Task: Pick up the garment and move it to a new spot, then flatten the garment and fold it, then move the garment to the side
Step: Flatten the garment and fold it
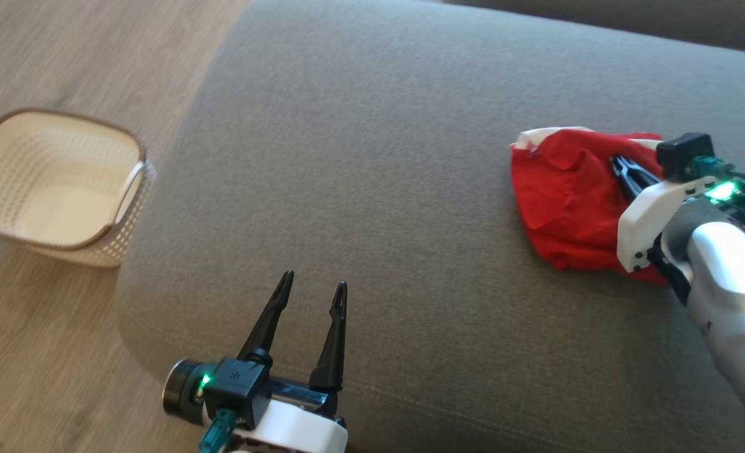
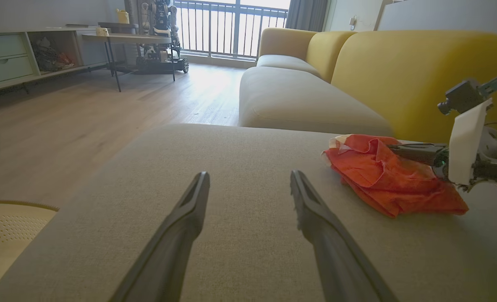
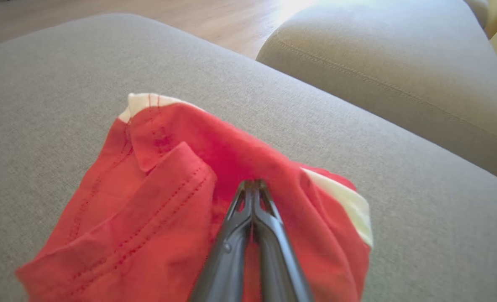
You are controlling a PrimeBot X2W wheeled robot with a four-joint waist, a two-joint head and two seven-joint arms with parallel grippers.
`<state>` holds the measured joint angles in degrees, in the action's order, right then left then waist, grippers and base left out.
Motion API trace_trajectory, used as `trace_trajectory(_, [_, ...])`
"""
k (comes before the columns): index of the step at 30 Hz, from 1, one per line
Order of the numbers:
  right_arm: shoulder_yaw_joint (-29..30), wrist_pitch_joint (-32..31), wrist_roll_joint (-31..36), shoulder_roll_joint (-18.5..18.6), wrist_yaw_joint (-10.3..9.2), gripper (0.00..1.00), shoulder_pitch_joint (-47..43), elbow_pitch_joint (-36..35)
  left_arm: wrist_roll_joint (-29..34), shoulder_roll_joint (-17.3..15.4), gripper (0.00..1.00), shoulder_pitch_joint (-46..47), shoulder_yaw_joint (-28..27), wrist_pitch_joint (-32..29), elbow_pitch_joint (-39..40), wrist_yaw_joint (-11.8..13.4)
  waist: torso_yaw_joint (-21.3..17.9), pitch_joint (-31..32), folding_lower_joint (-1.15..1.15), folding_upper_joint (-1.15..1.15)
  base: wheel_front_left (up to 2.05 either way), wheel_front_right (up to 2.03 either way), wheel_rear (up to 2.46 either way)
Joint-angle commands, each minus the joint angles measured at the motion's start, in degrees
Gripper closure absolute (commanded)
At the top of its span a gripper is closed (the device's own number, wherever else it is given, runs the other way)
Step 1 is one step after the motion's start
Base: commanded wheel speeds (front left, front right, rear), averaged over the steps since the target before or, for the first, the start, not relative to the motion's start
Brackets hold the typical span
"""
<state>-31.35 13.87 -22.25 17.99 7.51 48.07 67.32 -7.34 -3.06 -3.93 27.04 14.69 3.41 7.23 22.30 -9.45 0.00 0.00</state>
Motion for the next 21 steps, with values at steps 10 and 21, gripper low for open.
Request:
trace_trajectory(10, [-12.93,-4.25,-11.07,-2.28,-0.02,1.00,-3.84,-9.92,-0.99,0.18,0.00,3.20,-0.82,0.30,0.58,0.81,0.50,0.11,0.00,0.00,0.00,0.00,0.00])
trace_trajectory(21, [-22.85,-5.14,-23.53,7.72,-0.02,1.00,-8.39,-25.51,0.05,0.18,0.00,1.11,-1.50,0.30,1.08,0.81,-2.37,4.08,0.00,0.00,0.00,0.00,0.00])
